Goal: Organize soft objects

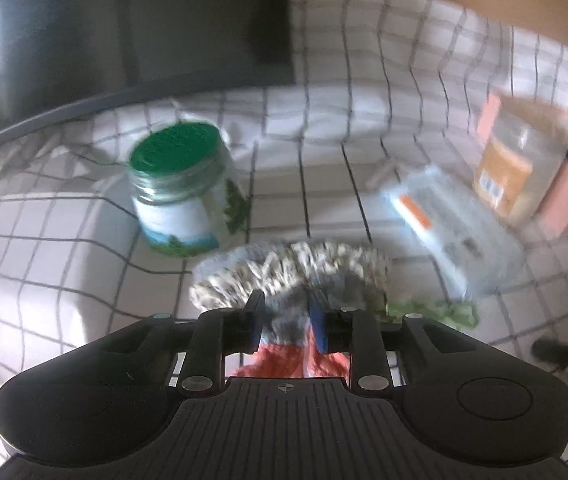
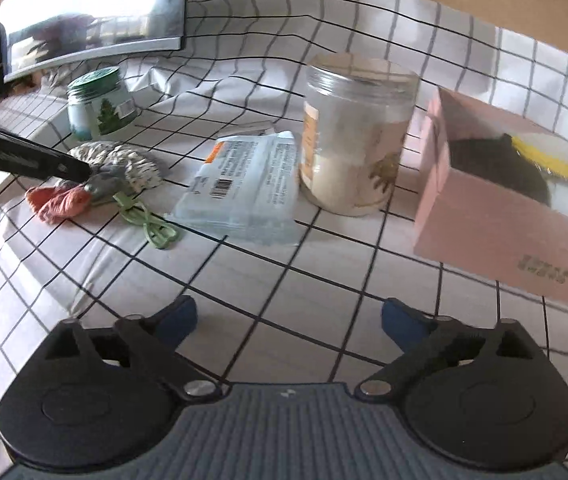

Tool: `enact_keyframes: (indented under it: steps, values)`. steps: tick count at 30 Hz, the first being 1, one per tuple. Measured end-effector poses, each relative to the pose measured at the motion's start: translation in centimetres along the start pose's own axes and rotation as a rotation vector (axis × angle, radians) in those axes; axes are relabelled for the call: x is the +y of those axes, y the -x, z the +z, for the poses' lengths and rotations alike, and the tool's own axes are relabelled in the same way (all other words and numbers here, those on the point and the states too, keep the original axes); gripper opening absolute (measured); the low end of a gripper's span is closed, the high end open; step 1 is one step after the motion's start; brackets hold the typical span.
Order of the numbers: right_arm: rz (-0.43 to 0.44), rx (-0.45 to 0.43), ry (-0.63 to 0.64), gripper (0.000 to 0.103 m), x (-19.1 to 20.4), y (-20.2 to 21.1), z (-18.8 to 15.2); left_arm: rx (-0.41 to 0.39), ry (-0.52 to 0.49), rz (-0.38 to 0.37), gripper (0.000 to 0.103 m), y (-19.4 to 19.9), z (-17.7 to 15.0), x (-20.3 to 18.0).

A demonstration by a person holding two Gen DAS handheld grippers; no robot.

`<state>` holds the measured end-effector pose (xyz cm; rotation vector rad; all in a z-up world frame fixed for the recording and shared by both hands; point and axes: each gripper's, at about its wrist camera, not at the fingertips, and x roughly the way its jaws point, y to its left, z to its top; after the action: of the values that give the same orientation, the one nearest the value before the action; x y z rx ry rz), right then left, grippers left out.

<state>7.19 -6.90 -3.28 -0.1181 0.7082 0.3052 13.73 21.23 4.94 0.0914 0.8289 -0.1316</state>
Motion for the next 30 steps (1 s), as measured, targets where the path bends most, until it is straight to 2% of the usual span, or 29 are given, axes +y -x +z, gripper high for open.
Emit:
enact_keyframes:
  steps: [4, 8, 11, 15, 21, 24, 30]
  values:
    - [-0.005, -0.027, 0.004, 0.103, -0.1, 0.1, -0.4, -0.043, 0.051, -0.048, 0.028, 1.1, 0.6, 0.1]
    - [-0.003, -0.034, 0.004, 0.103, -0.1, 0.1, -0.4, -0.019, -0.040, -0.062, 0.030, -0.1, 0.7, -2.3]
    - [-0.003, -0.036, 0.004, 0.103, -0.1, 0.1, -0.5, 0.002, -0.136, 0.050, 0.031, -1.3, -0.2, -3.8]
    - [-0.002, -0.036, 0.003, 0.103, -0.1, 0.2, -0.5, 0.016, -0.068, 0.137, 0.031, -1.5, -0.9, -2.4]
    - [-0.001, -0.038, 0.004, 0.103, -0.1, 0.1, -0.4, 0.037, -0.013, 0.081, 0.029, -1.5, -1.0, -1.3]
    - [-0.001, -0.038, 0.004, 0.103, -0.1, 0.1, -0.4, 0.055, 0.022, 0.026, 0.032, -1.5, -0.8, -1.0]
    - [-0.001, -0.038, 0.003, 0.103, -0.1, 0.1, -0.4, 0.058, 0.047, 0.001, 0.032, -1.6, -0.9, -0.7]
